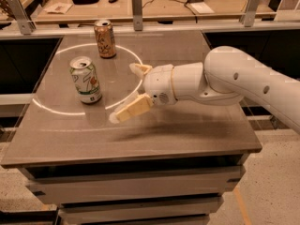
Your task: Knock 7up can over
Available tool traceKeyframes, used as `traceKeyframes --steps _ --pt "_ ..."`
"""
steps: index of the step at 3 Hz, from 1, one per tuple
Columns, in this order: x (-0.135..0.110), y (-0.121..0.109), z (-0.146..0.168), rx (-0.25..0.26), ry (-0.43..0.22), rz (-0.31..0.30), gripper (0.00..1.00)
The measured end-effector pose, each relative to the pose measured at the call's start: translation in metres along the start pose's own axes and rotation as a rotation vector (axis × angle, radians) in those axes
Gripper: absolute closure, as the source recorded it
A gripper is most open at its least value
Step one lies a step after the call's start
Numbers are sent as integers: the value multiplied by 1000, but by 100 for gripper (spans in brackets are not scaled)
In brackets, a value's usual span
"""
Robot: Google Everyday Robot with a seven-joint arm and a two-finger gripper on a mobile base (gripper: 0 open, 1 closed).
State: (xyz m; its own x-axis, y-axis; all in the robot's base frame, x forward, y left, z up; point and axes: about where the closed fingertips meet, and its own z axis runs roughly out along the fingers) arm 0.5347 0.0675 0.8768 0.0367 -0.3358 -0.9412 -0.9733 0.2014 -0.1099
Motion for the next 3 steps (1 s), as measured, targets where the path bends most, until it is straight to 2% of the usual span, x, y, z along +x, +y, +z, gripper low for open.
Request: traceKeyframes --steps 1,2,3 --pt "16 -11 30 -25 23 9 0" --pt "16 -21 54 -35 38 26 0" --pt "7 -33 72 -41 45 55 0"
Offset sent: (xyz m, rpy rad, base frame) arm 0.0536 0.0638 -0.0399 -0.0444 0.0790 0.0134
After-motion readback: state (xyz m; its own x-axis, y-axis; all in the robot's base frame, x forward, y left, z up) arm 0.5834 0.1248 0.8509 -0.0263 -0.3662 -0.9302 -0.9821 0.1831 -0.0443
